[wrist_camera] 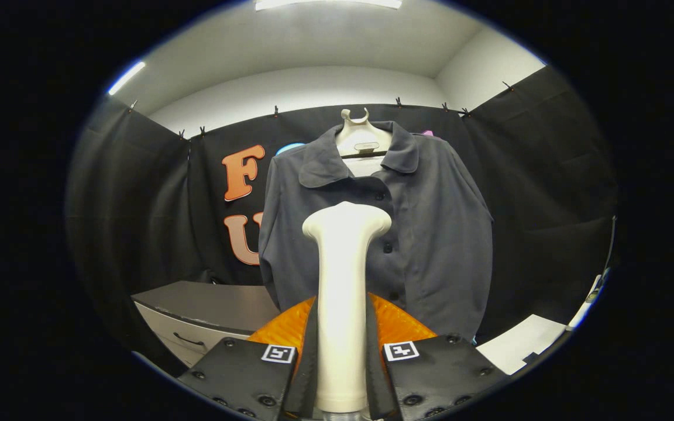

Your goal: Iron the clothes twice with a garment steamer, once on the left side and once on the right side.

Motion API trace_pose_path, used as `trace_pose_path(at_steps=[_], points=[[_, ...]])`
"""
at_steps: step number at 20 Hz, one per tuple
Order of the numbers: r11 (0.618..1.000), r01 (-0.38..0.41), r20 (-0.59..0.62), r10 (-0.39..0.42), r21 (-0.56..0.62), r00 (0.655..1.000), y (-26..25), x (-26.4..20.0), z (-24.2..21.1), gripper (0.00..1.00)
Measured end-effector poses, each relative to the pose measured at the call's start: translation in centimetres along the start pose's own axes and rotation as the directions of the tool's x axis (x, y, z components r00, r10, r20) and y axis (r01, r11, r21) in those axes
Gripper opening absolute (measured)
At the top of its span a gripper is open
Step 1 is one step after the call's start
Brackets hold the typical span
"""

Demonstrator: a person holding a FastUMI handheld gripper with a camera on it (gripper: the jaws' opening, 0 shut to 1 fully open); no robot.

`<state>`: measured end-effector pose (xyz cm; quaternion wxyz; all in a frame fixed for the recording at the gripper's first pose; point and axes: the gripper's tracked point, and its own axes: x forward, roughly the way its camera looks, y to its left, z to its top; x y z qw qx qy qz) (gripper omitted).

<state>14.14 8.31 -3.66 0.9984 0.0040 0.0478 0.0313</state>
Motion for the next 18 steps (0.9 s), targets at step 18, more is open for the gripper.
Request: trace_pose_path(at_steps=[18], points=[[0.999, -0.006, -0.011, 0.005, -0.049, 1.000, 1.0, 4.5, -0.8, 0.41]])
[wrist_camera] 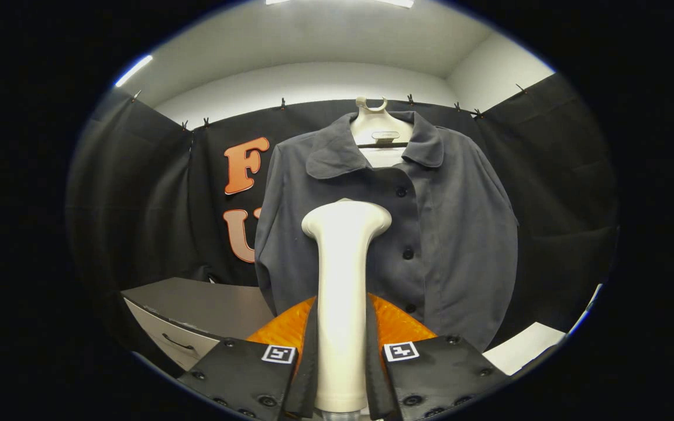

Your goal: Iron the clothes twice with a garment steamer, once on the left side and once on the right side.

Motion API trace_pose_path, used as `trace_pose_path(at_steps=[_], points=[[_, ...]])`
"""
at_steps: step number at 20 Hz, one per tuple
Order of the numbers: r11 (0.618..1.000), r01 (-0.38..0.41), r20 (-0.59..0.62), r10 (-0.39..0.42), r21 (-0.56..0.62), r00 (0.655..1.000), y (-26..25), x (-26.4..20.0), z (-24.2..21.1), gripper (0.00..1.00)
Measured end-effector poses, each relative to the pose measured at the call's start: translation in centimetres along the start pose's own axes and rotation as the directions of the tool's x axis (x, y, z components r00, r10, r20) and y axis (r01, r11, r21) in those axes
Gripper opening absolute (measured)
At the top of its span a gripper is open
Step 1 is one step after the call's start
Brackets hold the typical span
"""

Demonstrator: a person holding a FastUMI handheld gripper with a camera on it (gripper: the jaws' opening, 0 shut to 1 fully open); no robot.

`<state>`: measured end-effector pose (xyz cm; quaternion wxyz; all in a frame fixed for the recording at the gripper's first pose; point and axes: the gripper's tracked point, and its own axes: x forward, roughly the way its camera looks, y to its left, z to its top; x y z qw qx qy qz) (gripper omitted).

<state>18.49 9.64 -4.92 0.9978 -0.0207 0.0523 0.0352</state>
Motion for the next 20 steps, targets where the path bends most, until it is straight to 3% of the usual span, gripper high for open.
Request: trace_pose_path(at_steps=[20], points=[[0.999, 0.042, -0.102, -0.043, -0.012, 0.994, -0.6, -1.2, -6.6, 0.41]])
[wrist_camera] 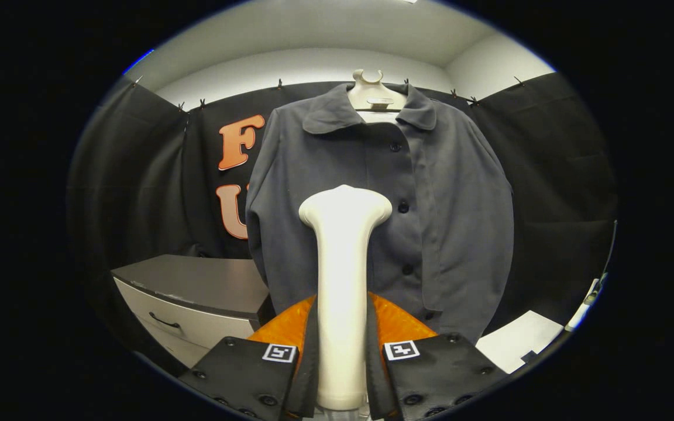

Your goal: Iron the clothes twice with a garment steamer, once on the left side and once on the right side.

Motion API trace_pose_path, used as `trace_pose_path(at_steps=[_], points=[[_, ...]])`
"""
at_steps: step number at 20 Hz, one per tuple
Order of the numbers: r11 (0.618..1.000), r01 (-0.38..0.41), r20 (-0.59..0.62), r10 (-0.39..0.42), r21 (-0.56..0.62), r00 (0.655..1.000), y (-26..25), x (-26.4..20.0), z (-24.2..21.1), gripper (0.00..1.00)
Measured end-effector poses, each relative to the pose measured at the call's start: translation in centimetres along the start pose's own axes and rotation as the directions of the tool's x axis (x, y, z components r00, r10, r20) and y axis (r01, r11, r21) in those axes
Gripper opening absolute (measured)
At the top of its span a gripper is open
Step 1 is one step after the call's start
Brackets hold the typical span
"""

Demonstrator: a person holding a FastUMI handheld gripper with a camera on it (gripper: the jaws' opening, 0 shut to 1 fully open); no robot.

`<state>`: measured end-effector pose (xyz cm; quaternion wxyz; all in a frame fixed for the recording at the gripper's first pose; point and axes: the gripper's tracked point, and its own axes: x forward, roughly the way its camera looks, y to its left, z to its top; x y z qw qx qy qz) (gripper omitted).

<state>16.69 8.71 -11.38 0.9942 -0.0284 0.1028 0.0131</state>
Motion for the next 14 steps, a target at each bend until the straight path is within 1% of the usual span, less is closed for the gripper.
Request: trace_pose_path(at_steps=[14], points=[[1.000, 0.008, -0.126, -0.009, -0.011, 0.992, -0.7, -0.9, -7.1, 0.41]])
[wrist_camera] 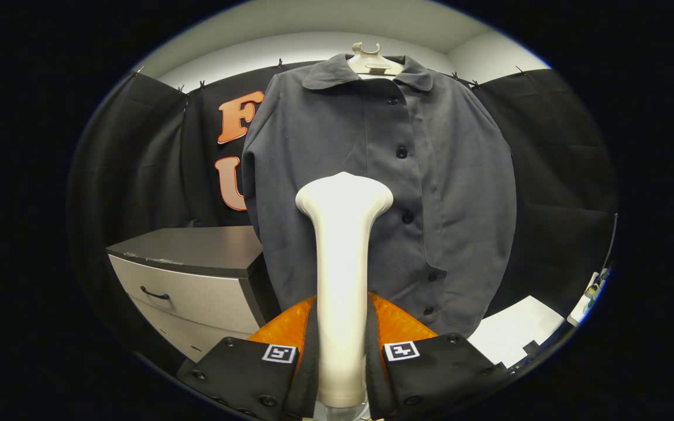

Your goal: Iron the clothes twice with a garment steamer, once on the left side and once on the right side.

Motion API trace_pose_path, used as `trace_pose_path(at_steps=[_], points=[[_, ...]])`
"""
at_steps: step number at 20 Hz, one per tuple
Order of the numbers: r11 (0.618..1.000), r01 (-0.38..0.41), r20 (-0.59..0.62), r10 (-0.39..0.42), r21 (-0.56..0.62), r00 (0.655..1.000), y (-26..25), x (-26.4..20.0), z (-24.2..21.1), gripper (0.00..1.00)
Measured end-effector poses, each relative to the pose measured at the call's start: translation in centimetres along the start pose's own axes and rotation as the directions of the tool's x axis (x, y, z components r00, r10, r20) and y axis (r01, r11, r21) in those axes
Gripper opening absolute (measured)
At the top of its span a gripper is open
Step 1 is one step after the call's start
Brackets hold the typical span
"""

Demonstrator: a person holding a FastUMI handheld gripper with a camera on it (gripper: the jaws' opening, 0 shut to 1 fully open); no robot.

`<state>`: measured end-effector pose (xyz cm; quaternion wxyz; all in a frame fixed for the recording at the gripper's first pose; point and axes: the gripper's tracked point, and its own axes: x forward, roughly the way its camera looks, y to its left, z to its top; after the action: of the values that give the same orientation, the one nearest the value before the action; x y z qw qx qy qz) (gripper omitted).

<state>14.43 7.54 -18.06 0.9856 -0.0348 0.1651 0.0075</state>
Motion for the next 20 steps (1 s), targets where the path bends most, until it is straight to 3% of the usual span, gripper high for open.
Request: trace_pose_path(at_steps=[20], points=[[0.999, 0.037, -0.177, -0.034, 0.014, 0.984, -1.2, 0.8, -9.2, 0.41]])
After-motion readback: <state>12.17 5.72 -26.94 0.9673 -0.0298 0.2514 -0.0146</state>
